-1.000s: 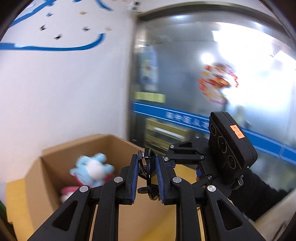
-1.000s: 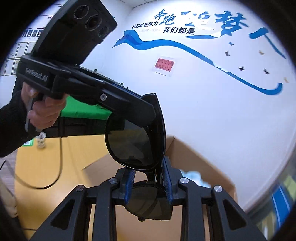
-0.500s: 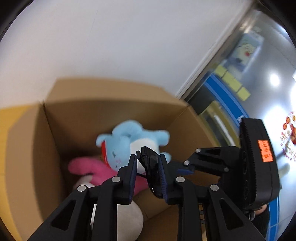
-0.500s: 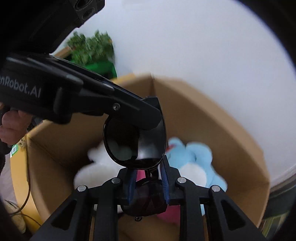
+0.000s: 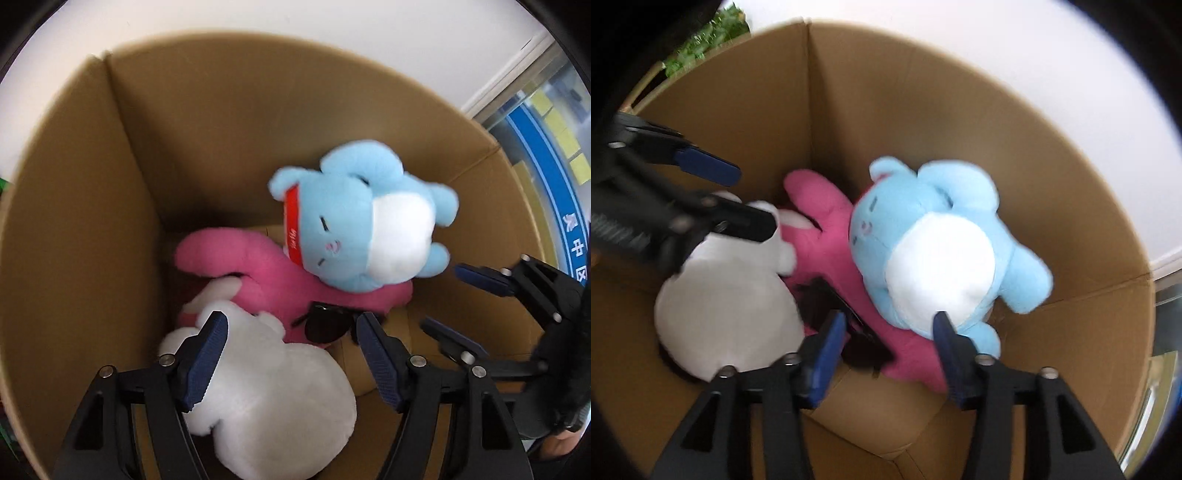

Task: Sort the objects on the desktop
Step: 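Open the right gripper to drop the sunglasses into the box, then move the right gripper to the blue-hooded figurine and grasp it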

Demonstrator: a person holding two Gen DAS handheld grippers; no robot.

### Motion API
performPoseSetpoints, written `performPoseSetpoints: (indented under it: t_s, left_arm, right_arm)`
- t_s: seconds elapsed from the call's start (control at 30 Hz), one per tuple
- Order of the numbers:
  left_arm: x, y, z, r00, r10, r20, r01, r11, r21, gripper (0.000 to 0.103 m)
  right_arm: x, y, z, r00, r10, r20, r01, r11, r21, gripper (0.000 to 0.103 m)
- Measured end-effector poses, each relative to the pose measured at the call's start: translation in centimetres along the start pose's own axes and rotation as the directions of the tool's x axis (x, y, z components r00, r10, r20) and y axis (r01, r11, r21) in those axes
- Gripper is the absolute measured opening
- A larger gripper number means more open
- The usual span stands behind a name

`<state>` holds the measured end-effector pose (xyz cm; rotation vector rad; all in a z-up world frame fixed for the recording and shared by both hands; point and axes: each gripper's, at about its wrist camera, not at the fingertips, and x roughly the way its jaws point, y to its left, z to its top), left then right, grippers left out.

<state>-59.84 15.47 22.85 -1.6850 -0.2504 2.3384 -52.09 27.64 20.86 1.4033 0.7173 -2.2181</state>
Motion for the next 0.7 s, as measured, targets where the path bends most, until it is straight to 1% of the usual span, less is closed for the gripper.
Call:
performPoseSetpoints:
  t_s: [0.07, 0.1, 0.13, 0.17, 0.23, 0.27, 0.3, 0.37, 0.4, 0.47, 0.5, 0.53, 0.57, 0.6, 0.63, 0.67, 0.7]
  left_arm:
    - [-2.0, 0.7, -1.1, 0.999, -0.009, 0.036, 0.009, 1.0, 0.005, 0.076]
    - [-2.8, 0.7, -1.7, 0.999, -0.016, 0.042, 0.015, 0.999, 0.029, 0.076]
    - [-3.5, 0.8, -2.2, 0.999, -0.024, 0.048, 0.022, 0.998, 0.054, 0.077]
    - [-5.0, 1.0, -3.3, 0.997, -0.03, 0.075, 0.024, 0.996, 0.089, 0.077]
    - [-8.0, 1.4, -5.6, 0.991, -0.045, 0.127, 0.025, 0.987, 0.158, 0.077]
    - [-9.5, 1.2, -8.3, 0.983, -0.058, 0.172, 0.024, 0.981, 0.194, 0.079]
    - [-10.9, 1.0, -11.0, 0.974, -0.073, 0.217, 0.022, 0.973, 0.23, 0.081]
    - [-13.9, 0.7, -16.5, 0.947, -0.106, 0.302, 0.011, 0.954, 0.301, 0.091]
    - [-15.4, 0.5, -19.2, 0.931, -0.125, 0.342, 0.003, 0.942, 0.335, 0.092]
    - [-18.3, 0.2, -24.7, 0.893, -0.166, 0.419, -0.017, 0.916, 0.401, 0.103]
    - [-19.1, 0.1, -29.0, 0.87, -0.199, 0.451, -0.013, 0.906, 0.424, 0.103]
    - [-19.3, -0.1, -31.8, 0.858, -0.219, 0.465, -0.007, 0.899, 0.438, 0.103]
    - [-19.2, 0.0, -34.9, 0.85, -0.235, 0.471, -0.004, 0.891, 0.453, 0.103]
    - [-18.7, 0.8, -37.9, 0.847, -0.245, 0.471, 0.001, 0.888, 0.46, 0.103]
    - [-17.7, 1.8, -40.8, 0.844, -0.26, 0.469, 0.022, 0.891, 0.453, 0.103]
    - [-16.5, 2.4, -42.6, 0.848, -0.269, 0.456, 0.043, 0.893, 0.448, 0.103]
    - [-15.0, 3.0, -44.3, 0.858, -0.281, 0.43, 0.07, 0.894, 0.443, 0.103]
  right_arm:
    - [-2.4, 0.0, -1.0, 0.999, -0.018, 0.037, 0.018, 1.0, 0.001, 0.059]
    - [-3.8, 0.3, -1.8, 0.998, -0.028, 0.057, 0.028, 1.0, 0.0, 0.061]
    - [-5.3, 0.9, 0.3, 0.997, -0.026, 0.079, 0.026, 1.0, -0.005, 0.062]
    - [-7.0, 1.8, 0.1, 0.994, -0.028, 0.107, 0.029, 1.0, -0.006, 0.063]
    - [-10.1, 3.2, -1.9, 0.984, -0.035, 0.175, 0.036, 0.999, 0.0, 0.065]
    - [-11.1, 3.7, -3.0, 0.975, -0.032, 0.218, 0.032, 0.999, 0.005, 0.073]
    - [-13.4, 4.5, -5.3, 0.957, -0.019, 0.29, 0.015, 1.0, 0.014, 0.081]
    - [-16.8, 5.2, -9.7, 0.916, 0.009, 0.401, -0.027, 0.999, 0.039, 0.081]
    - [-18.2, 5.7, -12.4, 0.89, 0.032, 0.456, -0.063, 0.997, 0.052, 0.081]
    - [-19.6, 7.5, -18.2, 0.849, 0.075, 0.523, -0.125, 0.99, 0.061, 0.087]
    - [-20.3, 8.4, -21.1, 0.828, 0.095, 0.553, -0.156, 0.986, 0.063, 0.087]
    - [-19.9, 9.5, -24.6, 0.816, 0.11, 0.568, -0.186, 0.98, 0.077, 0.087]
    - [-18.9, 10.0, -26.8, 0.815, 0.125, 0.566, -0.214, 0.972, 0.094, 0.088]
    - [-17.5, 10.8, -29.1, 0.821, 0.154, 0.549, -0.262, 0.957, 0.122, 0.088]
    - [-16.1, 11.5, -31.6, 0.827, 0.187, 0.531, -0.311, 0.938, 0.153, 0.088]
    - [-14.7, 12.3, -34.1, 0.83, 0.221, 0.513, -0.358, 0.915, 0.185, 0.088]
    - [-13.0, 13.2, -36.1, 0.837, 0.238, 0.493, -0.384, 0.897, 0.22, 0.088]
